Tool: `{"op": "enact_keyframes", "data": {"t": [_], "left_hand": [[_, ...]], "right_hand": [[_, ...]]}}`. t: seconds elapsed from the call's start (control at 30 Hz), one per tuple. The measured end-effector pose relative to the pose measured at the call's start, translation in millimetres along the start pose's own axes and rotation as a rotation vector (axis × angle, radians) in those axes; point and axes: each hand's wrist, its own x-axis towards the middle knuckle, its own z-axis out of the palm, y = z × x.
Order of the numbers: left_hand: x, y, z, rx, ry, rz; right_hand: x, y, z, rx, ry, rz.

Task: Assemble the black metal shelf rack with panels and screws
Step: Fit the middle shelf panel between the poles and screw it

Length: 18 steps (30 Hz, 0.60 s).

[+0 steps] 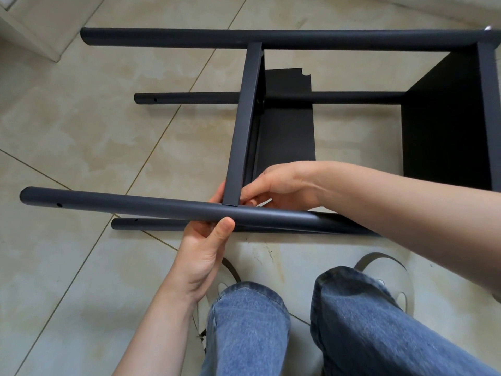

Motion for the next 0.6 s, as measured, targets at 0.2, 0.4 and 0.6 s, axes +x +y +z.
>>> {"op": "enact_keyframes", "data": {"t": [0.2, 0.4, 0.6], "left_hand": [[1.0, -0.6, 0.6, 0.005, -0.015, 0.012], [1.2, 0.7, 1.2, 0.023, -0.016, 0.009], [1.4, -0.4, -0.4, 0.018, -0.013, 0.016]], "right_hand": [[0.6, 5.3, -0.1, 0.046, -0.07, -0.035], [1.8, -0.3, -0.9, 0.026, -0.078, 0.027], [0.8, -7.7, -1.0, 0.002, -0.032, 0.059]]}}
